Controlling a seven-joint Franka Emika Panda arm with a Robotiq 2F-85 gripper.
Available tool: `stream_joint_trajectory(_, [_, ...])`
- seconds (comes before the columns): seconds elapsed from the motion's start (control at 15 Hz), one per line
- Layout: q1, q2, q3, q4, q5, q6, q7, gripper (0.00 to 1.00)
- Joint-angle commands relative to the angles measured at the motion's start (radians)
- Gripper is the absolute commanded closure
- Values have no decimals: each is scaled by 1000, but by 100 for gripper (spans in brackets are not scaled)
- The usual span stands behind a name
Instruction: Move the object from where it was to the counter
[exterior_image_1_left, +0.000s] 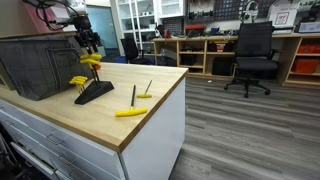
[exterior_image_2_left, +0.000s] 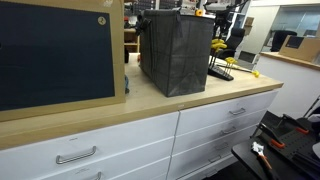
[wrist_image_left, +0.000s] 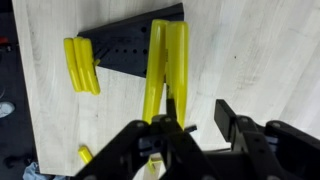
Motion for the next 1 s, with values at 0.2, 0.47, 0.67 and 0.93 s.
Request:
stream_joint_trajectory(0.2, [-7, 18, 6, 33, 27, -26, 15, 8])
stream_joint_trajectory(0.47, [-6, 15, 12, 32, 49, -31, 12, 0])
stream_joint_trajectory(0.67, [-8, 16, 11, 32, 64, -33, 14, 0])
stream_joint_trajectory(0.93, [-10, 19, 8, 21, 66, -31, 20, 0])
